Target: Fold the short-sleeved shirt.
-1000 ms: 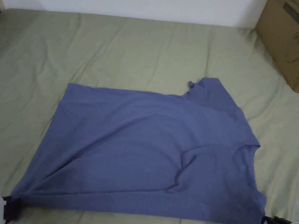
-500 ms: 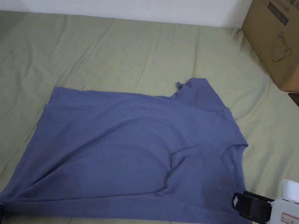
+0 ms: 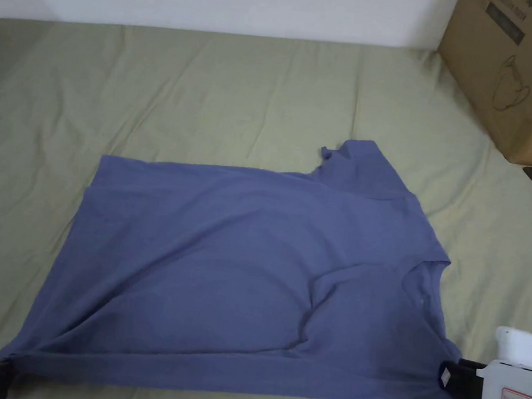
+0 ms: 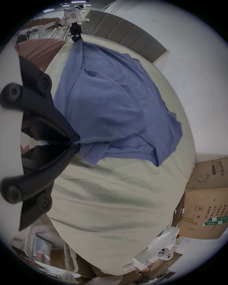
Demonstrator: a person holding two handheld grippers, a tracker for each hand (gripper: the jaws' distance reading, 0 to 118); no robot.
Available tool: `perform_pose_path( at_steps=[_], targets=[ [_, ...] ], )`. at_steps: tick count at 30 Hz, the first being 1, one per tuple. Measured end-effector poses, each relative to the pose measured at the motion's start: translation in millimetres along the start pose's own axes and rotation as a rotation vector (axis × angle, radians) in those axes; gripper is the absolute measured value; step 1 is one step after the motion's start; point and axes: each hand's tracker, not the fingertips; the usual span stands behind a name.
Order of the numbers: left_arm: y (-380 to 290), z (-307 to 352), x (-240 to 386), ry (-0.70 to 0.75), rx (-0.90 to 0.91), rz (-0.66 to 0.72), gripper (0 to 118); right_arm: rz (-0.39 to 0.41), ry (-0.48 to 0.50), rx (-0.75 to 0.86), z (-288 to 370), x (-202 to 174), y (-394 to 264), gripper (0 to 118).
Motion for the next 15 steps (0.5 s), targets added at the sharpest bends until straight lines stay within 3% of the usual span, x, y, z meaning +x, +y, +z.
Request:
perform_pose_path(
  at_steps=[8,15],
  targets=[
    [57,5,8,-0.008,0.076,-0.047,0,-0.056,0.063,0.098,15,-3,52,2],
    [140,-44,30,0.014,0.086,-0.149,1,-0.055,0.05,0.068,-42,-6,125,2]
  ],
)
